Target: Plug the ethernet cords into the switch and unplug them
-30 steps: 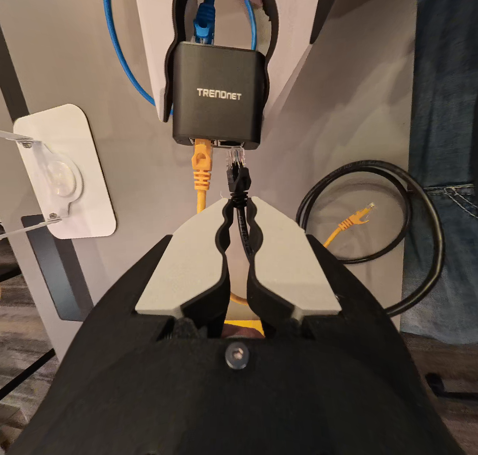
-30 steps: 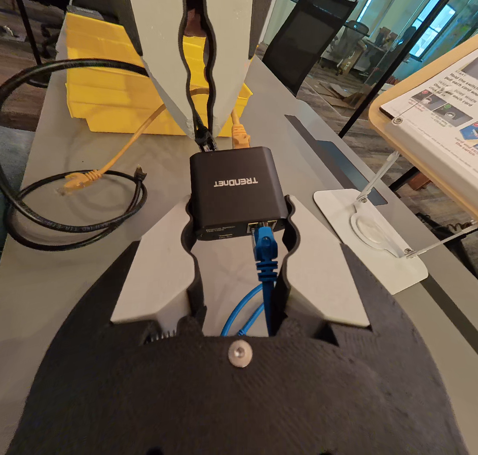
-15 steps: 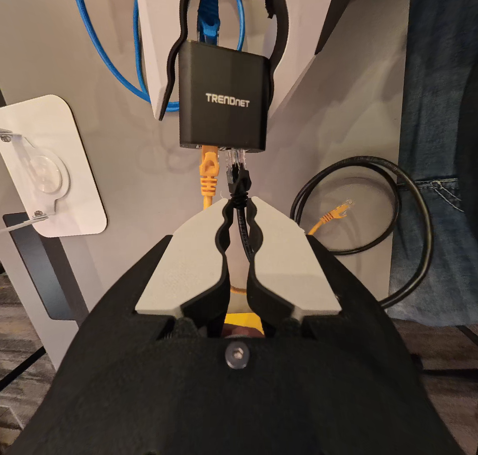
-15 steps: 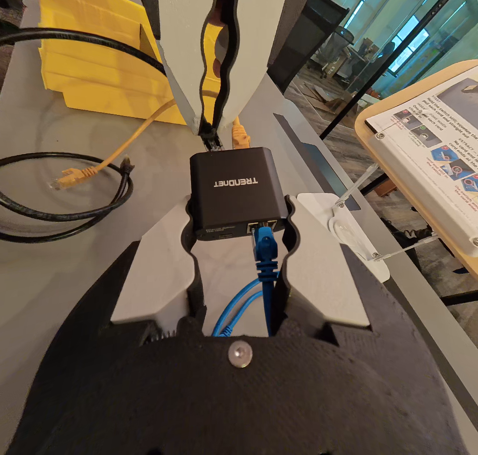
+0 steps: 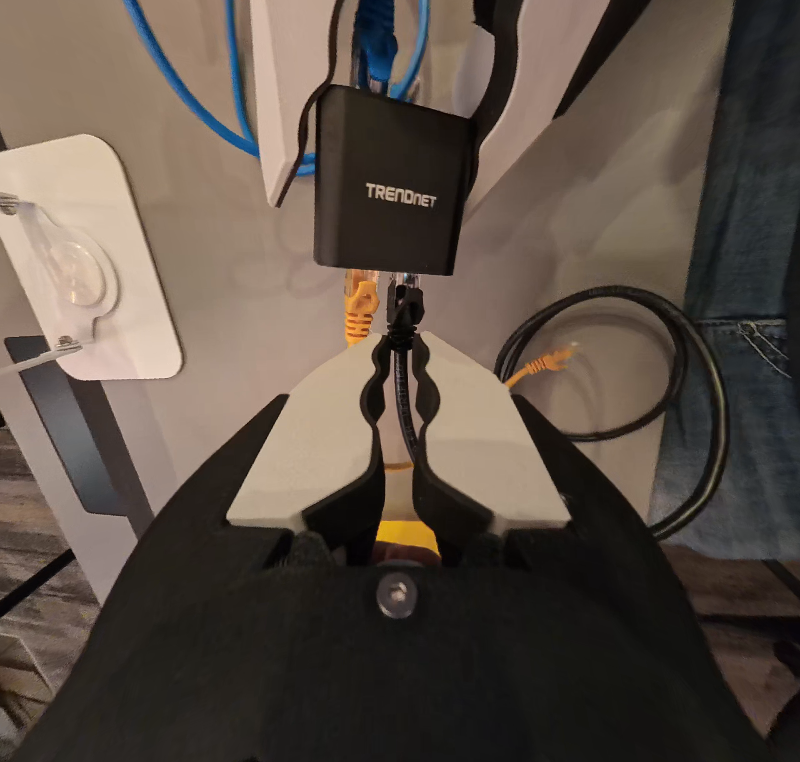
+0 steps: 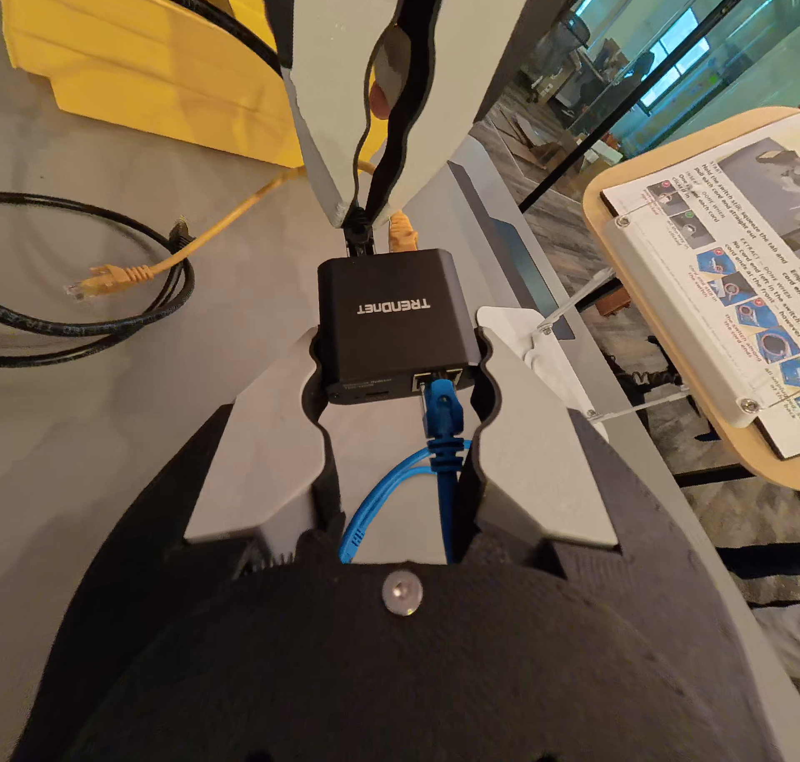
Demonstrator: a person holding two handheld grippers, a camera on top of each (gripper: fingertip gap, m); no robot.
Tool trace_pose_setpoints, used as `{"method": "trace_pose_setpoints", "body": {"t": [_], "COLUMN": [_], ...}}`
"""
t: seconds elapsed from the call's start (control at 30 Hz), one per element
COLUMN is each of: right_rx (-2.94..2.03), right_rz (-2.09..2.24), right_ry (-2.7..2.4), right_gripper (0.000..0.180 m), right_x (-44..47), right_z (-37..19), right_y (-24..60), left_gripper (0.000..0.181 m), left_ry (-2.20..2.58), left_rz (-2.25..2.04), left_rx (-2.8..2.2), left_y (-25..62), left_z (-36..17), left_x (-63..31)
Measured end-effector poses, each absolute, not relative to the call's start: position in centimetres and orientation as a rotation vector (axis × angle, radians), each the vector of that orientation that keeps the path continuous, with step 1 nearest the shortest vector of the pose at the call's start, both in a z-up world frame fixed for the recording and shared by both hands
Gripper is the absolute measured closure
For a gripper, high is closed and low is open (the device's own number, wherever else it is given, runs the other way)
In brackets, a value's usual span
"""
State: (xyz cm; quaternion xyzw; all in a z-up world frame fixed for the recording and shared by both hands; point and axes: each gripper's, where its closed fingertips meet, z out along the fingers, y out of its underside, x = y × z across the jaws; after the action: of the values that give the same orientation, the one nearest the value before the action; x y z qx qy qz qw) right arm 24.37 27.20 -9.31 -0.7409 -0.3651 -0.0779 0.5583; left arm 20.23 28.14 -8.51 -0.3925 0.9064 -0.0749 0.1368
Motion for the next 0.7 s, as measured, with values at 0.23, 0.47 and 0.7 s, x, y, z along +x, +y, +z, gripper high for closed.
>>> {"method": "trace_pose_setpoints", "body": {"t": [0.23,0.47,0.7], "right_rx": [-1.734,-1.728,-1.732], "right_rz": [-0.114,0.012,0.062], "right_ry": [-0.772,-0.721,-0.609], "right_gripper": [0.116,0.116,0.116], "right_x": [24.8,24.4,24.5], "right_z": [-8.3,-7.9,-6.0], "right_y": [27.6,27.6,27.4], "left_gripper": [0.172,0.173,0.157], "left_ry": [2.479,2.392,2.185], "left_rz": [-0.235,-0.182,-0.178], "left_rx": [-1.168,-1.155,-1.069], "left_y": [28.6,28.3,28.6], "left_z": [-7.7,-7.2,-3.1], "left_x": [21.4,21.5,21.5]}}
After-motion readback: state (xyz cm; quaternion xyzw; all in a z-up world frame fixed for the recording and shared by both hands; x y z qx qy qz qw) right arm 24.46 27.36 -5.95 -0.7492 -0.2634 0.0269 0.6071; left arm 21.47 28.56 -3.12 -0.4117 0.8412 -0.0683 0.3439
